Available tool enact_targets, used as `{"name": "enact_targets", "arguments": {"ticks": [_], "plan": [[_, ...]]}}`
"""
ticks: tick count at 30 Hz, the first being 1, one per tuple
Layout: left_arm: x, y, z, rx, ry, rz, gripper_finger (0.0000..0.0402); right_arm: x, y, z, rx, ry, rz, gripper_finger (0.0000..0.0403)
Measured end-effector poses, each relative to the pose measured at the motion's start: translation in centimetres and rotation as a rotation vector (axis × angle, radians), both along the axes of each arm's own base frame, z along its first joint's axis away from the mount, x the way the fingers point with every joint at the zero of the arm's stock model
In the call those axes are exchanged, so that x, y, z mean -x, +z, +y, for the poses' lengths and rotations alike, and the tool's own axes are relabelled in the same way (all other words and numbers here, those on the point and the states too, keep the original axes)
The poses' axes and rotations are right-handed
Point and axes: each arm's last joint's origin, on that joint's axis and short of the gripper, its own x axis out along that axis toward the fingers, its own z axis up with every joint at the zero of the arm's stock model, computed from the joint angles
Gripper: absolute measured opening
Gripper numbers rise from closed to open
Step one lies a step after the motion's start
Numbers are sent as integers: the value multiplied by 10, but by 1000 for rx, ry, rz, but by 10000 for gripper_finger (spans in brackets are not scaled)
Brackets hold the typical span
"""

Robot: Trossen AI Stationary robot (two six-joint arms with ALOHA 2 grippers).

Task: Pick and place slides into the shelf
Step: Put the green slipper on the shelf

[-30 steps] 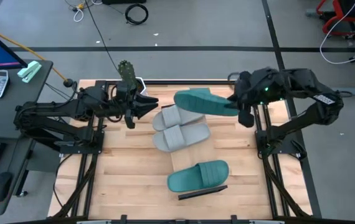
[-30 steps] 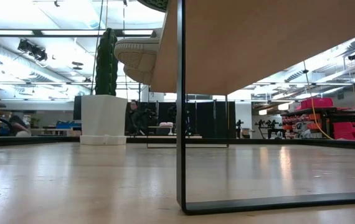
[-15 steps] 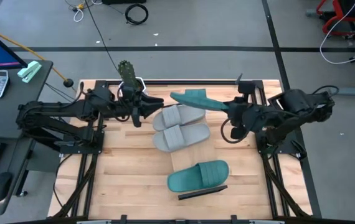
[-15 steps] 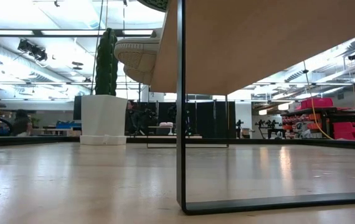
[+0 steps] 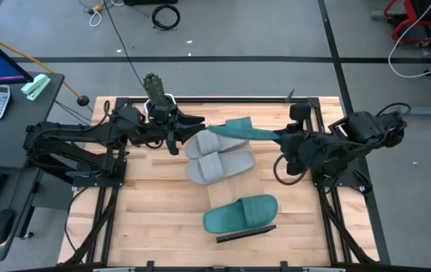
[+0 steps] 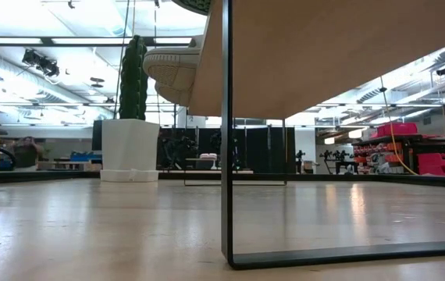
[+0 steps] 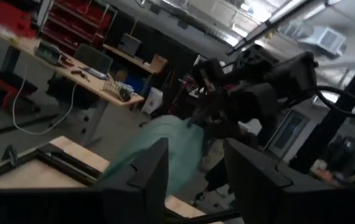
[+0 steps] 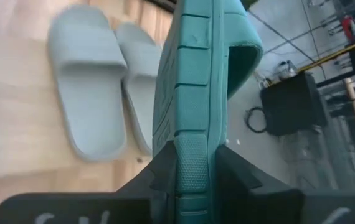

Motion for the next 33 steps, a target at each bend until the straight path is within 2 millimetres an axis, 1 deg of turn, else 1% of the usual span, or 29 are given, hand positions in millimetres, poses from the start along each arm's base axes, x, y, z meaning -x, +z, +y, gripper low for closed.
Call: {"name": "enact_targets", "arguments": {"ticks": [3, 6, 8, 13, 17, 22, 28, 33], "plan": [[-7, 9, -4, -66, -2, 22, 174, -4, -3, -3, 4, -16, 29, 78], [-16, 30, -9, -160, -4, 86, 183, -7, -5, -10, -33, -33, 43, 78], [-23, 45, -11, -229, -10, 196, 186, -9, -5, -13, -43, -42, 48, 78], [-43, 66, -13, -372, 26, 536, 192, -10, -6, -20, -81, -45, 64, 78], [-60, 78, -13, -478, 37, 652, 200, -13, -6, -21, -109, -35, 71, 78], [-84, 77, -14, -584, 10, 752, 220, -17, -8, -20, -108, -7, 90, 78], [-106, 58, -14, -683, -39, 907, 247, -27, -13, -25, -149, 1, 115, 77], [-117, 49, -17, -799, -27, 957, 270, -34, -12, -33, -176, -20, 78, 75]]}}
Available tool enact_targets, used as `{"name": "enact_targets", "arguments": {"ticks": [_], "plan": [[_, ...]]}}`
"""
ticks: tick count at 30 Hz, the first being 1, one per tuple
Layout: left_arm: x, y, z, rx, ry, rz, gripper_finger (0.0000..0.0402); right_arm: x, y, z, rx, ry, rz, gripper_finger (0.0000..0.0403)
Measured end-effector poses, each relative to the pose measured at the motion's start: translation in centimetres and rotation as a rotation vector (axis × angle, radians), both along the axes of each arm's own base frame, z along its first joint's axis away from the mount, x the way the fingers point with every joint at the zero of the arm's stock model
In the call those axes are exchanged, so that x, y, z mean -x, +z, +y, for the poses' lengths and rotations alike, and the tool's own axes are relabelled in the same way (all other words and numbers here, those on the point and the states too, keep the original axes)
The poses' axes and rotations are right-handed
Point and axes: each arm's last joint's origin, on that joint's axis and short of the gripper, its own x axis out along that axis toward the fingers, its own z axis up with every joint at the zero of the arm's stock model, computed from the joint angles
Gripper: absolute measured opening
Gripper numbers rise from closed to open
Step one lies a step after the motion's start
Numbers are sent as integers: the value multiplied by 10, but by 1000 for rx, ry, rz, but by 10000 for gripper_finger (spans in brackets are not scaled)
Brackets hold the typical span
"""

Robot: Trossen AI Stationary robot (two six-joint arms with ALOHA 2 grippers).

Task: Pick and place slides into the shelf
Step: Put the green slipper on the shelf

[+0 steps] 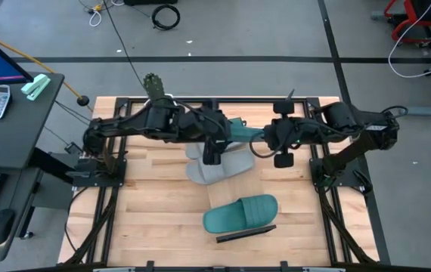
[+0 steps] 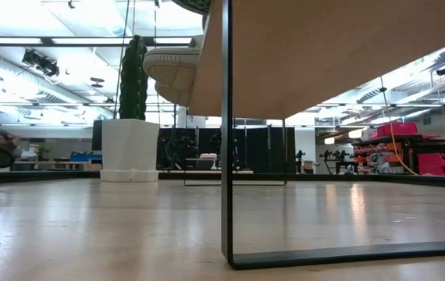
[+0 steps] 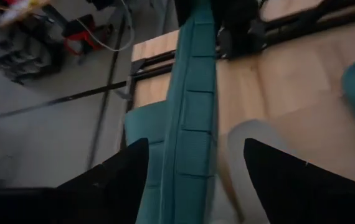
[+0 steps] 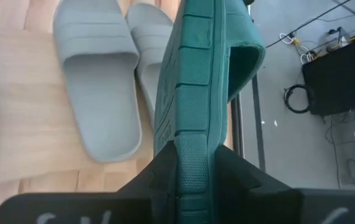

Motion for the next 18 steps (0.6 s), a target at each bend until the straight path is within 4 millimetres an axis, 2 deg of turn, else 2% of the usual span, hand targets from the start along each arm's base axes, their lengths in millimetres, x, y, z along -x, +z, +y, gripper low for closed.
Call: {"name": "enact_targets", "arguments": {"ticks": [6, 18], "plan": [[-1, 0, 2, -132, 18, 30, 285, -4, 2, -4, -52, 27, -22, 75], [-4, -5, 12, -146, -52, 75, 286, -13, 8, -3, -33, 104, -114, 75]]}}
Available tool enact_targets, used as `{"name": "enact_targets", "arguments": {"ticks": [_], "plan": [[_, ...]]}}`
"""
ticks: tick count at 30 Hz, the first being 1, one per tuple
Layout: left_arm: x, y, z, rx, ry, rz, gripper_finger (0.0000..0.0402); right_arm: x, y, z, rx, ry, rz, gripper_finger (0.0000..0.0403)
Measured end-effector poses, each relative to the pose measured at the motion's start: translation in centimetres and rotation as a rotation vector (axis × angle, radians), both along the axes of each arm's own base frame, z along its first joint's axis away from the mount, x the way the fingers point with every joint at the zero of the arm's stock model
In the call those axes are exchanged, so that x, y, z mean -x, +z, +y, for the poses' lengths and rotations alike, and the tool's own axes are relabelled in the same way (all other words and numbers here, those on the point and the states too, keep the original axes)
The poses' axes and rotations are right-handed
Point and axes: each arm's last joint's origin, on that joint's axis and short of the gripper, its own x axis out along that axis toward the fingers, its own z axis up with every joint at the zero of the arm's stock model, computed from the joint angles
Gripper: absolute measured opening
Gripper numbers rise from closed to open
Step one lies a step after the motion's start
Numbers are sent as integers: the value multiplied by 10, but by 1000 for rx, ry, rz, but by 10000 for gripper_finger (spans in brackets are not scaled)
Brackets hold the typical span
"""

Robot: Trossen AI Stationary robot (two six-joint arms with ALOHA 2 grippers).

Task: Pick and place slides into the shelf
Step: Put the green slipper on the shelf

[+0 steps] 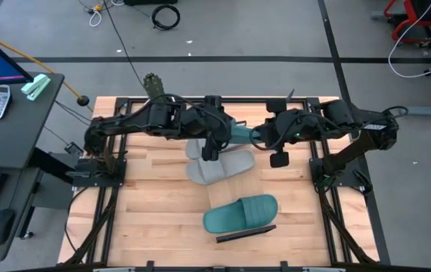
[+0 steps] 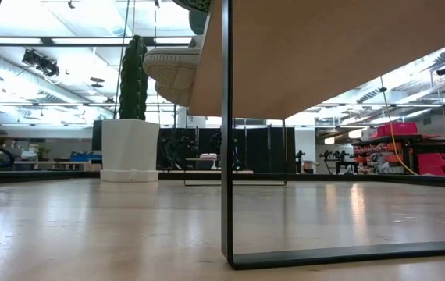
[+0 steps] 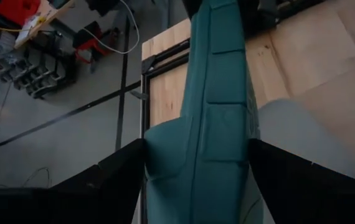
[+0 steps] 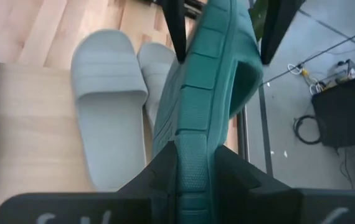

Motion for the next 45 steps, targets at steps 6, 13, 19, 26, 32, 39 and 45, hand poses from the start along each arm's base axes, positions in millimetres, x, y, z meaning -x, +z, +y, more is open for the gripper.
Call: {"name": "enact_targets", "arguments": {"ticks": [6, 13, 19, 26, 32, 39, 45], "plan": [[-7, -9, 2, -41, -19, 46, 273, -2, 2, 0, 11, 18, -21, 75], [-12, -13, 5, -62, -36, 66, 169, -2, 2, 0, 20, 18, -22, 75], [-10, -8, 7, -104, 18, 51, 125, -2, 3, -1, 54, -17, -38, 74], [0, 12, 10, -84, 89, -68, 122, 18, 26, -5, 26, -101, -205, 196], [23, 35, 14, -49, 127, -153, 121, 47, 49, -6, -122, -151, -405, 226], [39, 49, 12, 117, 74, -239, 121, 64, 50, -2, -235, -140, -391, 212], [51, 63, 3, 224, 50, -335, 118, 73, 37, 3, -270, -179, -260, 212]]}}
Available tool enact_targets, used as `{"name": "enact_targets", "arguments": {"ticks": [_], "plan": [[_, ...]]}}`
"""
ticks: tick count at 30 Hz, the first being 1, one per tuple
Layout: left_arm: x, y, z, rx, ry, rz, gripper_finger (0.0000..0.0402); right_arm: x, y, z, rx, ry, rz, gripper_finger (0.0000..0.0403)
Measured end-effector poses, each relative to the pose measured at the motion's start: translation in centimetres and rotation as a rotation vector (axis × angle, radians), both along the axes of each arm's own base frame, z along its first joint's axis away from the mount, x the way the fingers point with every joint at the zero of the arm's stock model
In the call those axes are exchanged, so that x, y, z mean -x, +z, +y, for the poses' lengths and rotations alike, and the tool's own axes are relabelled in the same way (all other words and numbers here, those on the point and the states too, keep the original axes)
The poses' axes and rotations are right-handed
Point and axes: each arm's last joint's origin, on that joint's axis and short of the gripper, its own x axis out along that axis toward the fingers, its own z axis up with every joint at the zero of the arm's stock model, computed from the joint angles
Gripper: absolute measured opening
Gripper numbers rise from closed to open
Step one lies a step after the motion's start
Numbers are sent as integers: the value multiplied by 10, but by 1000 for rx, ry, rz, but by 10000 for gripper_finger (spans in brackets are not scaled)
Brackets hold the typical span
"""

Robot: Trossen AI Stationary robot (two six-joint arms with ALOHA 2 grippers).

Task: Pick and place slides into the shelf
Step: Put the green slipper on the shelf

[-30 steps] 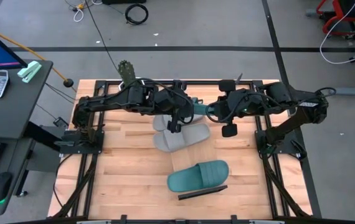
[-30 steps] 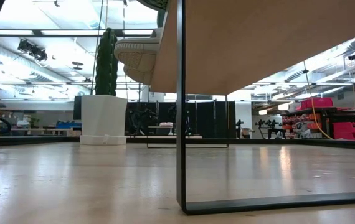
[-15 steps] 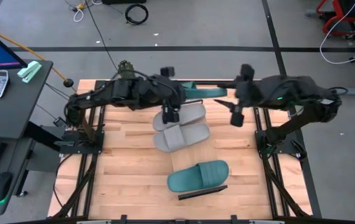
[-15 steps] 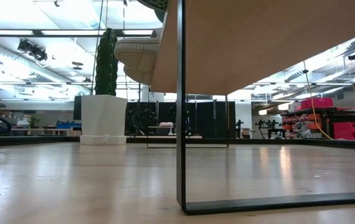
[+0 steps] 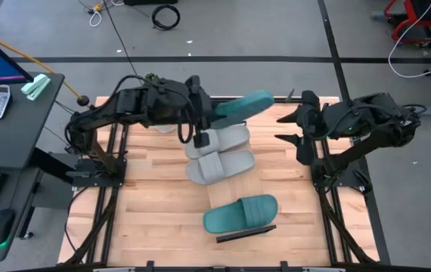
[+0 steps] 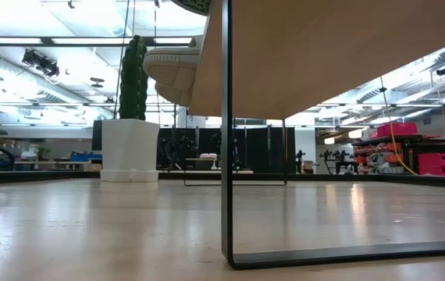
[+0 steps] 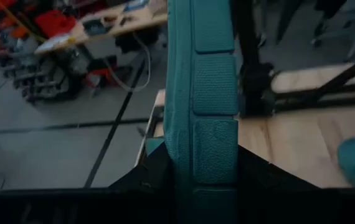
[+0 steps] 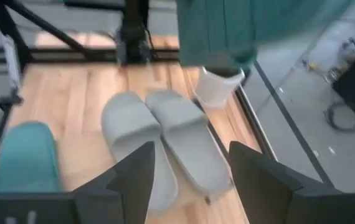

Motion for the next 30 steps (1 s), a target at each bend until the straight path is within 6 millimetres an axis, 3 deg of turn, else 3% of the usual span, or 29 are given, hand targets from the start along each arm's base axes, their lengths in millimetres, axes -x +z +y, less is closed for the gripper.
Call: {"name": "enact_targets", "arguments": {"ticks": [9, 16, 24, 30], "plan": [[10, 25, -31, 15, -111, -205, 118, 5, -2, 0, -9, -18, 27, 211], [6, 24, -63, 47, -168, -245, 117, 19, 2, -4, -18, -21, 2, 205], [-35, -31, -97, 131, -195, -423, 116, 29, 4, -6, 0, -2, 1, 201], [-26, -53, -98, 171, -258, -735, 117, 37, 2, -8, -15, 14, 37, 196]]}}
